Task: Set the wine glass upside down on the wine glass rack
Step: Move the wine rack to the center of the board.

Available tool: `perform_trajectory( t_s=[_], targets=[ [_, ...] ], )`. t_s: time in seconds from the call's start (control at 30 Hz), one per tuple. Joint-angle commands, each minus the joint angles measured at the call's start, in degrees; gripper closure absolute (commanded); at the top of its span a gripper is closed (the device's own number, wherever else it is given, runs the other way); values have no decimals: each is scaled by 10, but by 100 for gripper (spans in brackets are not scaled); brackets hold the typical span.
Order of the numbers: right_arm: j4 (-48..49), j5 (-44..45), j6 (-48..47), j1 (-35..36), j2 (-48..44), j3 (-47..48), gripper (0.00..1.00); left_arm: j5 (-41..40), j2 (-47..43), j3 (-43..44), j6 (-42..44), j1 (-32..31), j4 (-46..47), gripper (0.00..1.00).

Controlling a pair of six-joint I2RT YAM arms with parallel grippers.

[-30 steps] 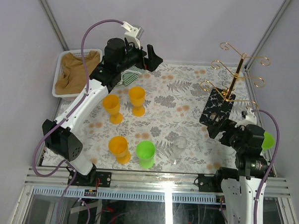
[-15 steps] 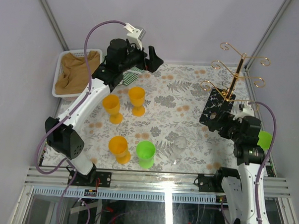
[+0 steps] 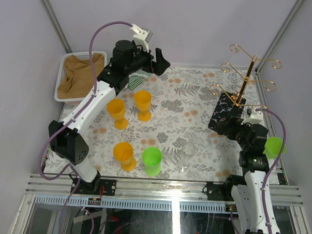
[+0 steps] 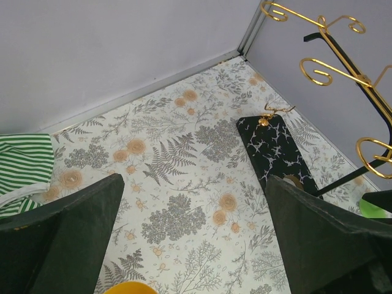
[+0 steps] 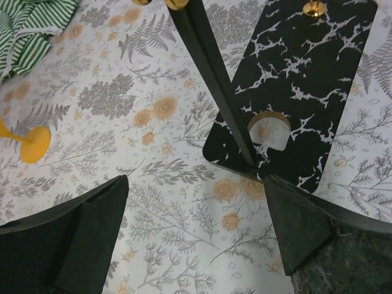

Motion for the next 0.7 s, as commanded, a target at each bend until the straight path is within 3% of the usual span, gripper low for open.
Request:
perform_trajectory(
  t_s=[0.0, 0.3, 0.67],
  targets=[
    [102, 45, -10, 20, 1, -41, 0, -2, 16, 28, 11, 4, 22, 0],
    [206, 153, -56, 136, 97, -61, 0, -1, 29, 41, 15, 6, 22, 0],
    [349, 178, -129, 144, 170, -85, 0, -2, 25, 28, 18, 18, 22, 0]
  ],
)
